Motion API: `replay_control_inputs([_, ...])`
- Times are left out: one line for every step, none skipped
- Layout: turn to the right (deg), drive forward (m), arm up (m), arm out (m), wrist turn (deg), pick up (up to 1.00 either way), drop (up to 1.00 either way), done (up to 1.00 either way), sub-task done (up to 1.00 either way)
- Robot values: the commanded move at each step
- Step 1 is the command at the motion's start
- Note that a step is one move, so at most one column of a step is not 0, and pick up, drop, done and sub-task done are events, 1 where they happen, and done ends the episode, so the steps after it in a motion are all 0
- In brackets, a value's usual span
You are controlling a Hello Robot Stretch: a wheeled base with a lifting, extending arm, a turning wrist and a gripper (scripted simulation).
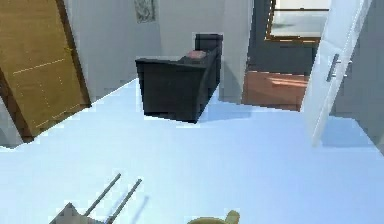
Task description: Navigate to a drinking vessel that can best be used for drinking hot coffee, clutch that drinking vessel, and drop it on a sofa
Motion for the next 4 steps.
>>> replay_control_inputs([3.0, 0.0, 0.0, 0.0, 0.0, 0.0, 0.0, 0.0, 0.0])
replay_control_inputs([0.0, 1.0, 0.0, 0.0, 0.0, 0.0, 0.0, 0.0, 0.0])
replay_control_inputs([0.0, 0.45, 0.0, 0.0, 0.0, 0.0, 0.0, 0.0, 0.0])
replay_control_inputs([-45.0, 0.0, 0.0, 0.0, 0.0, 0.0, 0.0, 0.0, 0.0])
